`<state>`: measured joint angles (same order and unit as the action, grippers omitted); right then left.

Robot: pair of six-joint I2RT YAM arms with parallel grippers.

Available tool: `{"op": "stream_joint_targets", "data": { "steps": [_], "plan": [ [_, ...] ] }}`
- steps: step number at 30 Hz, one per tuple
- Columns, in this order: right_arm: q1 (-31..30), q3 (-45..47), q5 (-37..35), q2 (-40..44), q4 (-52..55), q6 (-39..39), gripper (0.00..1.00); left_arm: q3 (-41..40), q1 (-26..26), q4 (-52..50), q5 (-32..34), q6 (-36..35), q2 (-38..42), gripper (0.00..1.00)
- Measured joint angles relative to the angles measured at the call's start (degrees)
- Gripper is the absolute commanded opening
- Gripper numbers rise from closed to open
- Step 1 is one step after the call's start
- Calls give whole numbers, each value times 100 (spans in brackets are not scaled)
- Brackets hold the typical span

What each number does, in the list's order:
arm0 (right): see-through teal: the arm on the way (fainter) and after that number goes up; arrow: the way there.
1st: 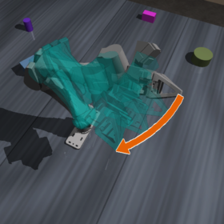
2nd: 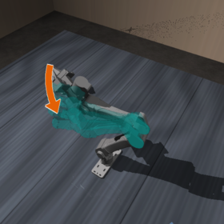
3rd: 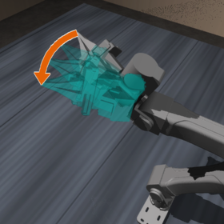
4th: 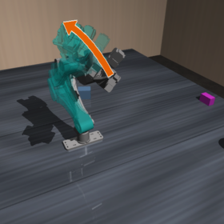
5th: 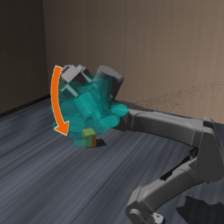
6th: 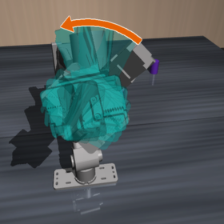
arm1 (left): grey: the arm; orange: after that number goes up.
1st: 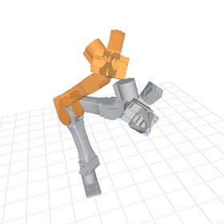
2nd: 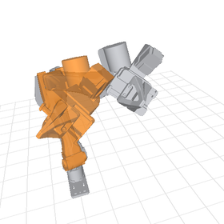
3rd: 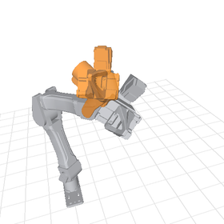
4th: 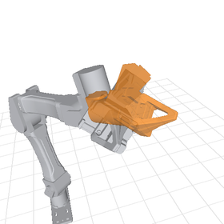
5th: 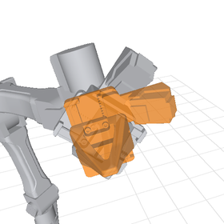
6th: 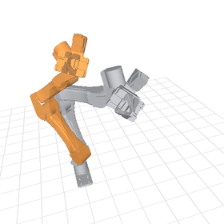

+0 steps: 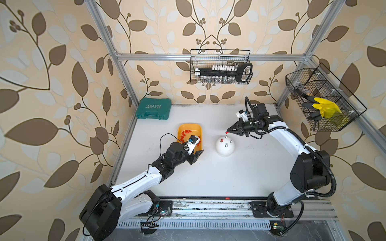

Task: Cover the protruding screws with screw protection sleeves
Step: Attach the screw protection sleeve to the screw.

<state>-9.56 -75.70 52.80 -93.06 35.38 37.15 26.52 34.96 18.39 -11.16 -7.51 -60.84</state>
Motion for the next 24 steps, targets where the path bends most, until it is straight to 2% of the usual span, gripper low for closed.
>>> {"op": "stream_joint_targets", "data": {
  "steps": [7, 14, 20, 24],
  "plan": [
    [15, 800, 1290, 216, -1043, 1263, 8, -203, 0, 144, -81, -142, 238, 59],
    [-13, 984, 1915, 671, -1720, 1963, 8, -352, 0, 291, -83, -275, 299, 59],
    [-76, 1023, 2114, 855, -1937, 2159, 9, -433, 0, 380, -85, -293, 422, 59],
    [-66, 901, 1991, 820, -1502, 1790, 9, -450, 0, 433, -92, -284, 599, 60]
  ]
}}
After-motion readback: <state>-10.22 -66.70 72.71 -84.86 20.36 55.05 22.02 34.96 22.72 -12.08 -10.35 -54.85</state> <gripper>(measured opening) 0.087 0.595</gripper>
